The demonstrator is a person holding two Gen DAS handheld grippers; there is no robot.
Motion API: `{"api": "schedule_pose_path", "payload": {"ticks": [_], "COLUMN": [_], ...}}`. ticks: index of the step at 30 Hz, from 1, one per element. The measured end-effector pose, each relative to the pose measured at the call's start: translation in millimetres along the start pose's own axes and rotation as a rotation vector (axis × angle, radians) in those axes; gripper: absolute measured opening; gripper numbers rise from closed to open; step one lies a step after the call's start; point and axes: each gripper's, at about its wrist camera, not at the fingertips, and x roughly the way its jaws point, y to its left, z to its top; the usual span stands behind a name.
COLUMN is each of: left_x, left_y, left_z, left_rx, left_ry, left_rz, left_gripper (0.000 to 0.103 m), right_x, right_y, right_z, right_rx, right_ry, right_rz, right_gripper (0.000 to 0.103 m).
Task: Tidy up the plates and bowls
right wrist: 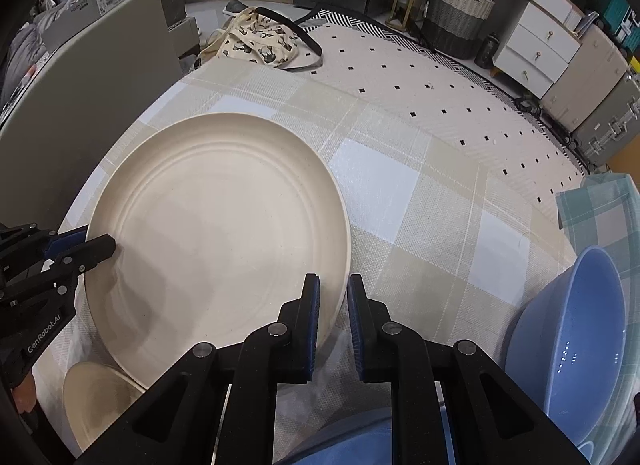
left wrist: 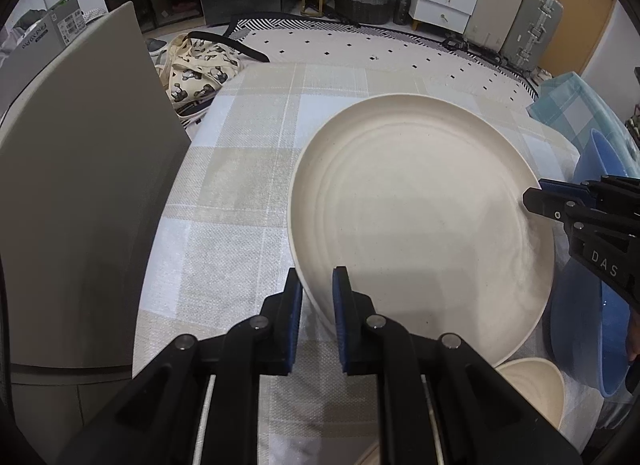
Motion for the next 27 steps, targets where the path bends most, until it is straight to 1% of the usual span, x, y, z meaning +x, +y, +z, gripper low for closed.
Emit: {"api": "schedule_pose_path", "payload": {"ticks": [7,13,23,27], "left_x": [-15,-31,-58,-71], "left_y": [6,11,15,15], "left_z": [3,2,-7,-14], "left_rx": [-0.014,-0.02,-0.01,-0.006], "left_ry": [-0.044,-0.077,-0.128,-0.15], "left_rz": [-0.004,-0.027,-0.054,-0.077], "left_gripper": [0.013,0.013,0.013,0.013], "right_x": [-20,-41,-76,-90], "right_y": [5,10,19,21], "right_z": [3,2,-20,-31], "right_rx": [-0.001,0.001,0.02,0.031], "right_ry": [-0.06,-0.093,-0.121,-0.131], "right_rz": [-0.023,-0.03,-0.047,-0.056], "right_gripper": [0.014,0.014,0.014,0.014]}}
